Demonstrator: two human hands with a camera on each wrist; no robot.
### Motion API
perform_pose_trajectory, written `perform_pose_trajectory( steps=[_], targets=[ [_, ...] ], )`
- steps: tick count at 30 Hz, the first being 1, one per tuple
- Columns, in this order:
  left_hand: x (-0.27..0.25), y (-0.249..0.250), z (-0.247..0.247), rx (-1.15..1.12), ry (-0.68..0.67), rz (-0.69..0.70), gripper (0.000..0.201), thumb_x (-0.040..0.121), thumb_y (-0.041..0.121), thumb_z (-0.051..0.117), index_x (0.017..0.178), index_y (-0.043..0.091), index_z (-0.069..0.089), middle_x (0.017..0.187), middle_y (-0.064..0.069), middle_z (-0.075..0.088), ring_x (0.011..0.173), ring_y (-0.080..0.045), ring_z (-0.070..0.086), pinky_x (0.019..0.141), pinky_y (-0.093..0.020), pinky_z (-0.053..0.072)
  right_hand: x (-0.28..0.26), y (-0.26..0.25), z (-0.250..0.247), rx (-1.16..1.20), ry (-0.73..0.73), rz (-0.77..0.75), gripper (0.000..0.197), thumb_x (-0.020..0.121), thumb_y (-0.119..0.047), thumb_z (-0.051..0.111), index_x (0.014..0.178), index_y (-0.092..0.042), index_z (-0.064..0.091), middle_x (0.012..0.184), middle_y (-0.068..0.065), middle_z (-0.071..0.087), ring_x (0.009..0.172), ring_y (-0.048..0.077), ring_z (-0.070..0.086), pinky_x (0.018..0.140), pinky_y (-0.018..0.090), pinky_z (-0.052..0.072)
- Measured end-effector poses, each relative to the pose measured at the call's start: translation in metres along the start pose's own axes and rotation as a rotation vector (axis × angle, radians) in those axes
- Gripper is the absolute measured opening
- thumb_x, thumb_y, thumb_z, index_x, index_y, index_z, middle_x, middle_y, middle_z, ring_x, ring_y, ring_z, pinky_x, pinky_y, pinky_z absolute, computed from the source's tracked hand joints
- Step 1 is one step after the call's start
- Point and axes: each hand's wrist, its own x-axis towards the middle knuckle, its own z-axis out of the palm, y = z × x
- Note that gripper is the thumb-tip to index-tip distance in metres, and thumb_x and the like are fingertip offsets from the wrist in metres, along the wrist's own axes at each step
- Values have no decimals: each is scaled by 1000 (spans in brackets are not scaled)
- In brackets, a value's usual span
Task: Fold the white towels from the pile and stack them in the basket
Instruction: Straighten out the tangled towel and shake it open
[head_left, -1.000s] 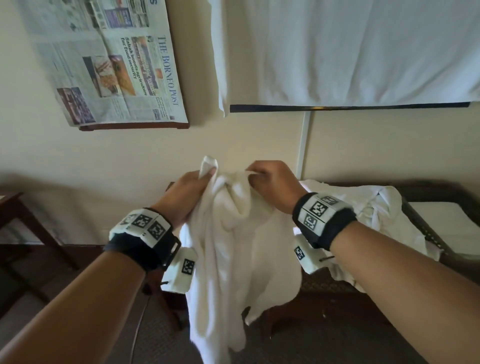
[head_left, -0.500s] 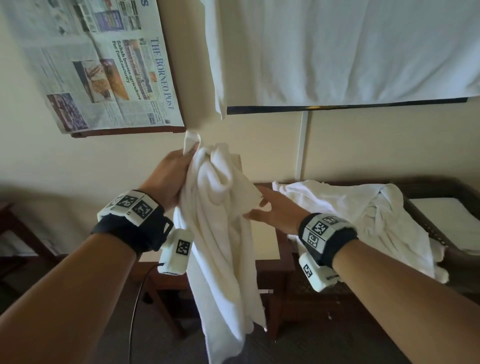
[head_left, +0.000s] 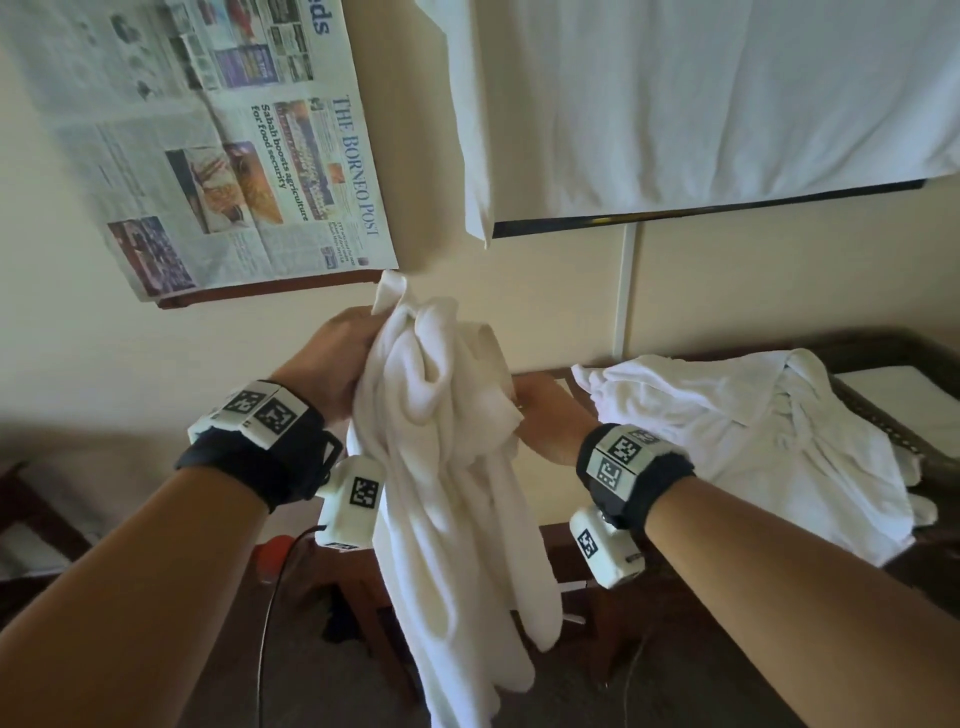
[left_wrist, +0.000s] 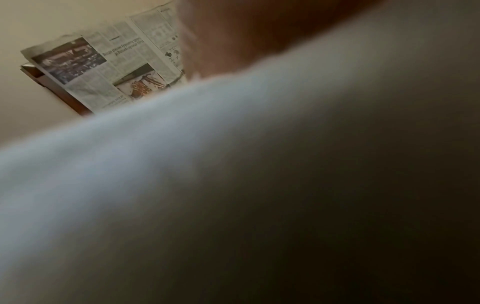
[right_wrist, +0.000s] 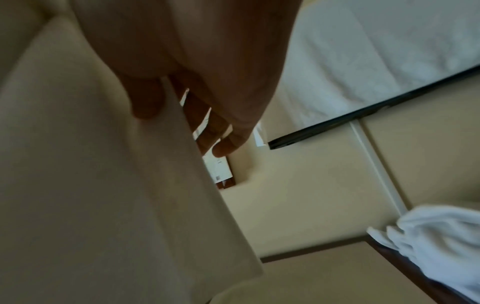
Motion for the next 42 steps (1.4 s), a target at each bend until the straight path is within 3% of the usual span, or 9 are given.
perform_pose_trajectory(
  steps=[9,14,17,21,24,26,29,33,42],
  targets=[
    [-3,-5,-74,-208,-23,66,47,101,17,51,59,19,74,71,-3,70,68,-17,68,72,-33,51,-9,16,44,-234,-36,224,29,88,-23,67,61,-21,57,56,-8,54,44,1,46,46,14,34],
    [-11,-7,-98,-238,-8,145,42,100,18,51,63,25,70,69,1,68,66,-14,66,66,-29,52,-15,40,56,-283,80,320,27,91,-27,62,74,-6,62,72,10,64,69,29,60,63,33,43],
    [-18,-6,-112,-251,-75,175,37,92,28,57,58,29,70,65,6,67,63,-10,66,63,-28,52,-12,35,44,-199,245,337,17,92,-26,55,82,-17,66,94,6,72,77,22,67,69,38,52],
    [-19,-4,-137,-210,-308,220,38,58,59,88,68,26,72,74,1,70,71,-14,68,69,-29,56,9,-20,17,16,481,186,18,91,-9,54,86,-17,69,71,-7,70,60,6,59,57,25,43],
    [-15,0,-152,-233,-474,276,32,68,46,88,75,20,72,91,-5,74,80,-20,71,76,-32,59,20,-81,-3,74,511,-20,26,89,-1,55,82,-21,69,79,-6,69,69,1,64,69,17,51],
    [-12,9,-159,-306,-454,338,9,79,24,77,84,17,76,105,-8,74,91,-24,71,86,-38,59,20,-122,-13,103,487,-171,28,91,0,53,84,-22,69,88,1,70,85,18,70,80,31,58],
    [-6,26,-162,-406,-432,418,37,64,34,93,87,13,75,89,-8,71,83,-24,68,79,-38,59,17,-173,-29,91,454,-304,26,92,3,49,87,-14,68,86,-3,68,84,28,67,74,43,61],
    [-4,58,-146,-428,-389,512,39,51,37,97,76,17,75,79,-3,71,74,-18,70,68,-35,60,13,-221,-45,8,420,-513,25,92,2,56,89,-19,71,82,-16,69,79,2,64,72,15,48],
    [4,105,-74,-511,-355,622,35,69,34,89,92,10,77,85,-6,75,74,-17,72,71,-31,59,7,-268,-91,80,352,-713,16,87,-6,71,90,-21,74,89,-4,76,86,5,69,82,18,52]
  ],
)
